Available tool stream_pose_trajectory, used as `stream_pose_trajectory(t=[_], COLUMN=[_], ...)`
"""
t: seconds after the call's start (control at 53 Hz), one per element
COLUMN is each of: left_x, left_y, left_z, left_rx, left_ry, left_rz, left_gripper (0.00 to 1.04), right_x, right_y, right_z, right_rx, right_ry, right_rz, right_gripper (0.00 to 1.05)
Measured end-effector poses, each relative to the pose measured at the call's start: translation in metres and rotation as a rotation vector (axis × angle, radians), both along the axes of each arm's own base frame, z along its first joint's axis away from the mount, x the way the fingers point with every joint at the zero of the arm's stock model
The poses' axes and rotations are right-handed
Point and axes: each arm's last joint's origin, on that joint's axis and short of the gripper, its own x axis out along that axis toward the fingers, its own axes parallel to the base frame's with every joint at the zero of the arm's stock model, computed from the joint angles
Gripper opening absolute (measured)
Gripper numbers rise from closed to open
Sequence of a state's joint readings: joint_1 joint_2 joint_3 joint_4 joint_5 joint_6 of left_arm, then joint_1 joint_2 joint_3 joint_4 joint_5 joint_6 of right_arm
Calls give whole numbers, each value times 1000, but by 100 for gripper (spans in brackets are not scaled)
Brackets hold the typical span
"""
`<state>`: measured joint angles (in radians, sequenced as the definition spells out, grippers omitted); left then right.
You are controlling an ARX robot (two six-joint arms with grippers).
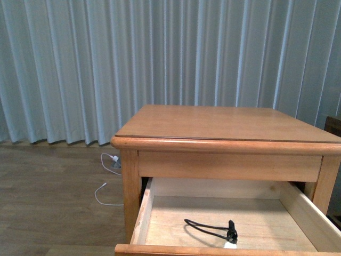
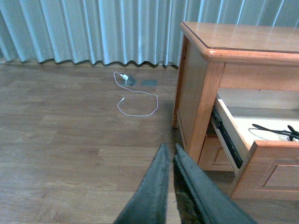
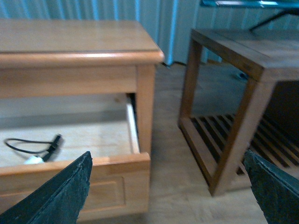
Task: Put charger into drawer
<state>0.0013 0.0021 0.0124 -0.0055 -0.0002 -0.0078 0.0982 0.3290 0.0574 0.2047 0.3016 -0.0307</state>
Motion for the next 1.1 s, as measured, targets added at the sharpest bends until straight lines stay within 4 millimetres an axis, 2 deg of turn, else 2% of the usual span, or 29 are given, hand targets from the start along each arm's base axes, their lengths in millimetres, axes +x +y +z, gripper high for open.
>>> stream_pose_trajectory(t=[0.094,0.283,0.302,0.397,0.434,0.661,0.831,1.095], left_x=[0,0,0,0,0,0,0,0], left_y=[0,0,0,0,0,0,0,0], left_z=[0,0,0,0,0,0,0,0], left_rx=[0,0,0,0,1,2,2,3], left_ry=[0,0,0,0,0,0,0,-1], left_rz=[-1,-1,-1,-1,0,0,0,0], left_gripper=[31,67,69,95,101,99,99,99], right_x=[4,28,31,56,64,105,133,192], right_y=[4,12,14,24,27,47,67,88], right_z=[-6,-16,-18,-28,-30,-44,-48,-54], right_rx=[-26,-21,-23,-25,-27,-12,18,36], right_ry=[112,409,434,564,586,678,683,617], right_rz=[-3,179,197,297,310,359,386,285], right_gripper=[97,97,97,97,97,97,97,97])
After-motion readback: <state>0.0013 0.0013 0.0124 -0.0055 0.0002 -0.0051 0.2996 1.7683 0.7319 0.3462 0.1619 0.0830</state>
